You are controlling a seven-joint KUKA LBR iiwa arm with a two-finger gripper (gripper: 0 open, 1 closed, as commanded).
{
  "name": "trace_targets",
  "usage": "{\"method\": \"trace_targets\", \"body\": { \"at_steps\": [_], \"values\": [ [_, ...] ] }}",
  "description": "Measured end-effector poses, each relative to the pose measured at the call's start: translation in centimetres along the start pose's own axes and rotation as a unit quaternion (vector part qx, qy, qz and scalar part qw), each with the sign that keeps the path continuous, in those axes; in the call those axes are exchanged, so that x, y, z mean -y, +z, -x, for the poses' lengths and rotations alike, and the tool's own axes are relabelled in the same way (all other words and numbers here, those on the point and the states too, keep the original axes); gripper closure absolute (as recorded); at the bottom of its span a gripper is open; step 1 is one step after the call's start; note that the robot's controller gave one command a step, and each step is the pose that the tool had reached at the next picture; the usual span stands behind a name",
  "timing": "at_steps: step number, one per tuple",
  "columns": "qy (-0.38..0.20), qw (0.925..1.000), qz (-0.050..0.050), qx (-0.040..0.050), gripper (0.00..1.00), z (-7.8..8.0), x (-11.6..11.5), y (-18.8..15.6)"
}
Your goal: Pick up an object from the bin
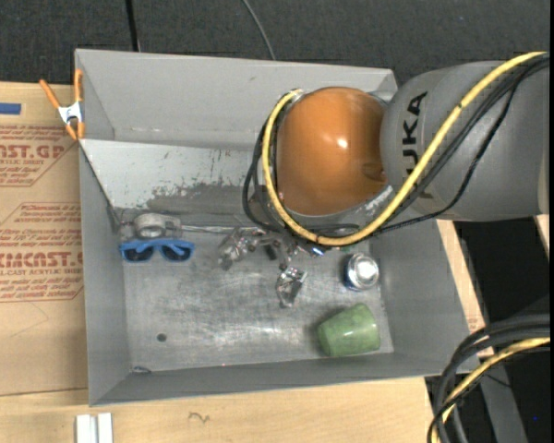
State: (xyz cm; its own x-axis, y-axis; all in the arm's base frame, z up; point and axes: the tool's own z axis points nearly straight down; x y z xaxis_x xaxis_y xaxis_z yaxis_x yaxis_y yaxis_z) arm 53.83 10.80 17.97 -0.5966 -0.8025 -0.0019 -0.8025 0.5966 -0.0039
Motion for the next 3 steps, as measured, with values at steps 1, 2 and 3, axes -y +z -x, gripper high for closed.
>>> {"method": "trace_targets", "body": {
  "at_steps": [1,2,3],
  "values": [
    [-0.124,0.9922,0.004,-0.0024,0.0,-7.0,2.9,7.7],
    [-0.105,0.9944,0.003,-0.0016,0.0,-12.9,2.6,5.5],
    [-0.089,0.996,0.0,0.0027,0.0,-16.8,5.8,10.8]
  ]
}}
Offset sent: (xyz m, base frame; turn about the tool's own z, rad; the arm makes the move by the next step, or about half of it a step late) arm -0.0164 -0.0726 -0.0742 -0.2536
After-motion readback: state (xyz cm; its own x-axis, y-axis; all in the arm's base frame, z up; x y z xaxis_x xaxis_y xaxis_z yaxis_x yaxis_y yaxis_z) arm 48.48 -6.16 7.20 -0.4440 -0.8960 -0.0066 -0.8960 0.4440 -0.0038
